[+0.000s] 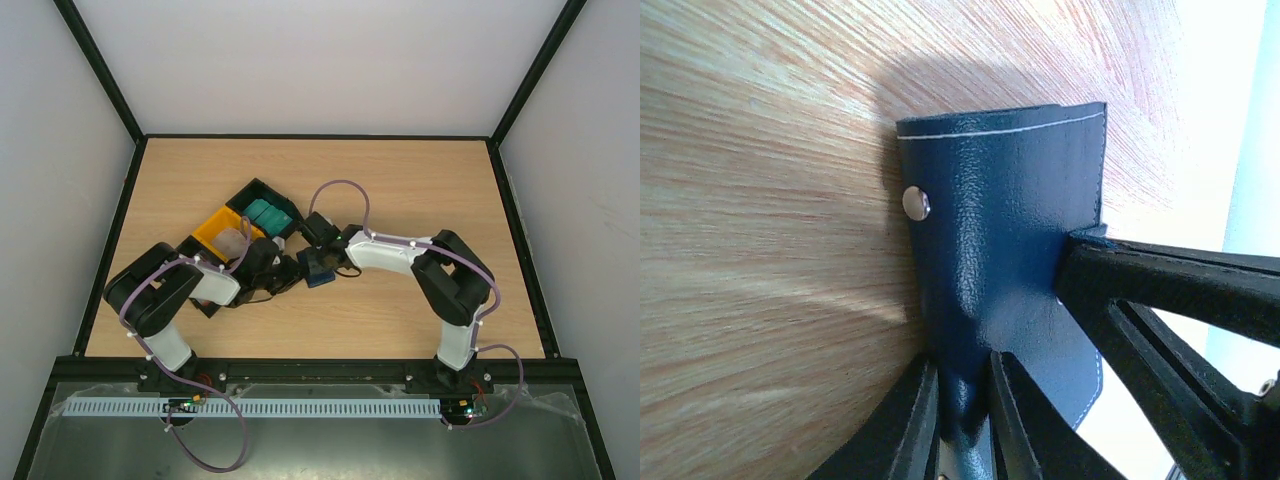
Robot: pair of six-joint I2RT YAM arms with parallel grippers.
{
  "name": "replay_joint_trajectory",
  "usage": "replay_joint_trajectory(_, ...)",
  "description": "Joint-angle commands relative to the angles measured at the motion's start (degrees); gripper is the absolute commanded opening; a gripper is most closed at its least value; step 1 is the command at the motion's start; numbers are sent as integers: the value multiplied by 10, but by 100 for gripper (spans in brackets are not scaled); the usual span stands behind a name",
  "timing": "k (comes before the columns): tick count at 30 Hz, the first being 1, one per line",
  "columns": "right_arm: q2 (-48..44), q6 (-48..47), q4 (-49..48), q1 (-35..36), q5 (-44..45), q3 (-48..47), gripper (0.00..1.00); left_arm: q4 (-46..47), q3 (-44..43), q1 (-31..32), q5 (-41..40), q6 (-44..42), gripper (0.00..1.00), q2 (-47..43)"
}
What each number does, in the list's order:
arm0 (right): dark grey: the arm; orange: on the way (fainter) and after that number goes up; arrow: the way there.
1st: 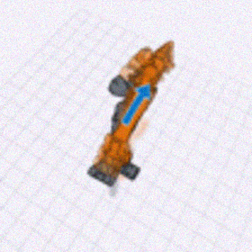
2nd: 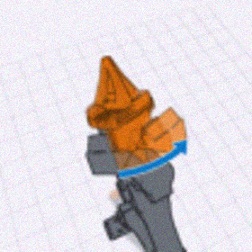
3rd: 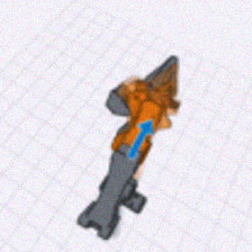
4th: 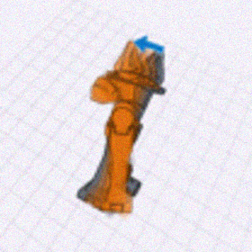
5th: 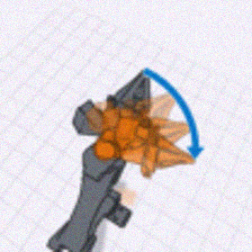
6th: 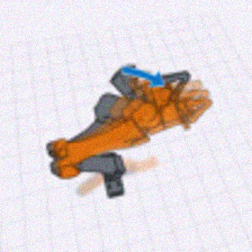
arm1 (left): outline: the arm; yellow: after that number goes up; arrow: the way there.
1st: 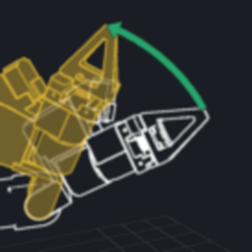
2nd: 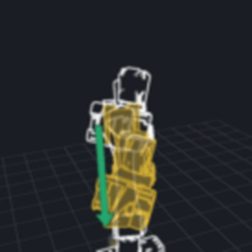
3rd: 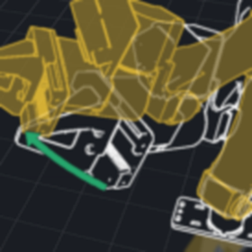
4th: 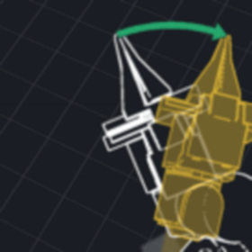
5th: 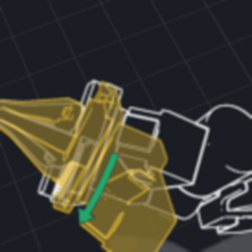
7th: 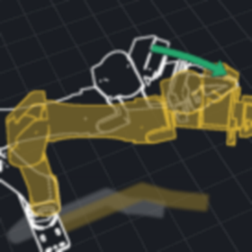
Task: Put the credit cards into the card holder
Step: Close the card holder at the center of the board.
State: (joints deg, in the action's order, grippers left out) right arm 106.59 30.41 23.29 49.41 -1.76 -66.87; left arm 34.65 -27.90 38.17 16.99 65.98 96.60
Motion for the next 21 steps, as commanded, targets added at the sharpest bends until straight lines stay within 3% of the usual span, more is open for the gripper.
replay_joint_trajectory(1, -11, -15, 86, 1, -81, 31, 2, -49, 10, 0, -3, -12, 15, 22)
replay_joint_trajectory(21, -70, -19, 39, -59, -174, 78, 2, -80, -1, 1, -20, -26, 15, 26)
